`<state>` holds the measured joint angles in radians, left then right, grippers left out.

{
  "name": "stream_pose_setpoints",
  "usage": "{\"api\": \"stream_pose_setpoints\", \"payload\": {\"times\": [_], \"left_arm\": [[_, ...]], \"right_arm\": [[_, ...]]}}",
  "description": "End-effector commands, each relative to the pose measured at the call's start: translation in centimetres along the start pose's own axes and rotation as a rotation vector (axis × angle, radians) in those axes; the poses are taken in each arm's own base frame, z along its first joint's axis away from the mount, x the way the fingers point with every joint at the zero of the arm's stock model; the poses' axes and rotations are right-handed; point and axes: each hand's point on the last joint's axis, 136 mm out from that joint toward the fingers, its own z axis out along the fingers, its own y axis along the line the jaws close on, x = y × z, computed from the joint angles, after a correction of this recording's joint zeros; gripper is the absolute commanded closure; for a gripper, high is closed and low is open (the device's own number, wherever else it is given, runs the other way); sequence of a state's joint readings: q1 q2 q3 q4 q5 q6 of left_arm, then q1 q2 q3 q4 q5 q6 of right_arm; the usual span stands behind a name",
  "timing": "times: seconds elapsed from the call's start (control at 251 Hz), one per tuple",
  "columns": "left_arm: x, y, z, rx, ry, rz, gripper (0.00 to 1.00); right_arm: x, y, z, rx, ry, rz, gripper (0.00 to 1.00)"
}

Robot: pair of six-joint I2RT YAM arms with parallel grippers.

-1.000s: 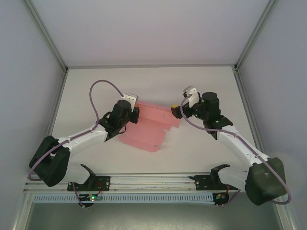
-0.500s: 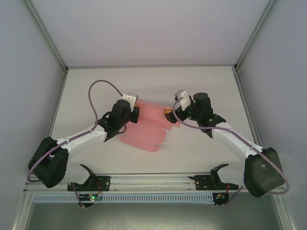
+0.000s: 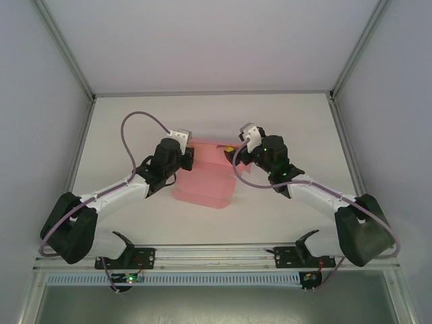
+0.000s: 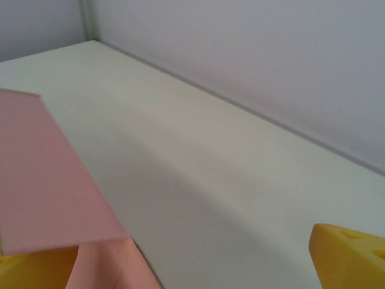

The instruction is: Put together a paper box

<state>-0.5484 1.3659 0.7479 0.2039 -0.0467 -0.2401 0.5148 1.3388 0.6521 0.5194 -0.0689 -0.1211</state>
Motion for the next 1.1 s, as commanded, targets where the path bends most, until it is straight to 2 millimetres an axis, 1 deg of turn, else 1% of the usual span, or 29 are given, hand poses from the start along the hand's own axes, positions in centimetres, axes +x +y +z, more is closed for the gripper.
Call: {"api": "stream_pose_setpoints", "payload": {"times": [0.0, 0.1, 0.204, 0.263, 0.379, 0.447, 0.523, 0.531, 0.539, 0.559, 0.611, 0.678, 0.774, 0.858, 1.034, 1.093], "left_arm": [[-1.0, -2.4, 0.2, 0.098, -0.027, -0.015, 0.99], [-1.0, -1.9, 0.4, 0.069, -0.026, -0.037, 0.99], [-1.4, -1.0, 0.5, 0.009, -0.039, -0.060, 0.99], [-1.5, -0.2, 0.4, -0.033, -0.046, -0.068, 0.99], [-2.0, 0.7, 0.2, -0.081, -0.055, -0.064, 0.99], [-2.3, 0.7, 0.0, -0.073, -0.064, -0.056, 0.99], [-2.7, 0.1, -0.3, -0.039, -0.075, -0.034, 0.99], [-2.8, 0.1, -0.3, -0.035, -0.078, -0.032, 0.99], [-2.8, 0.0, -0.4, -0.031, -0.080, -0.031, 0.99], [-2.9, -0.1, -0.5, -0.024, -0.084, -0.028, 0.99], [-3.2, -0.4, -0.7, -0.007, -0.093, -0.022, 0.98], [-3.5, -0.5, -1.0, 0.001, -0.096, -0.018, 0.97], [-3.8, -0.5, -1.1, 0.003, -0.100, -0.013, 0.97], [-4.0, -0.6, -1.3, 0.011, -0.107, -0.013, 0.97], [-4.3, -0.6, -1.6, 0.018, -0.112, -0.016, 0.97], [-4.4, -0.5, -1.6, 0.016, -0.115, -0.019, 0.97]], "right_arm": [[-3.5, -2.9, -0.4, 0.214, -0.147, 0.052, 0.02], [-3.0, -3.3, -0.7, 0.241, -0.097, 0.053, 0.02], [-1.7, -2.8, -1.7, 0.218, -0.021, 0.031, 0.02], [-0.8, -2.3, -2.6, 0.194, 0.019, 0.019, 0.02], [0.6, -1.6, -5.3, 0.164, 0.056, 0.022, 0.02], [1.1, -1.4, -6.8, 0.152, 0.067, 0.032, 0.02], [1.8, -1.1, -8.3, 0.136, 0.091, 0.027, 0.02], [1.4, -1.1, -8.4, 0.131, 0.086, 0.026, 0.02], [1.9, -1.0, -8.5, 0.126, 0.099, 0.024, 0.02], [2.2, -0.8, -8.8, 0.112, 0.111, 0.014, 0.02], [2.7, -0.5, -9.4, 0.078, 0.139, 0.009, 0.02], [3.6, 0.7, -10.0, -0.014, 0.186, -0.003, 0.02], [4.7, 1.2, -10.5, -0.076, 0.251, 0.029, 0.02], [6.0, 1.8, -10.4, -0.119, 0.294, 0.027, 0.02], [7.6, 1.0, -9.4, -0.080, 0.330, 0.034, 0.02], [8.0, 1.2, -9.2, -0.090, 0.335, 0.032, 0.02]]}}
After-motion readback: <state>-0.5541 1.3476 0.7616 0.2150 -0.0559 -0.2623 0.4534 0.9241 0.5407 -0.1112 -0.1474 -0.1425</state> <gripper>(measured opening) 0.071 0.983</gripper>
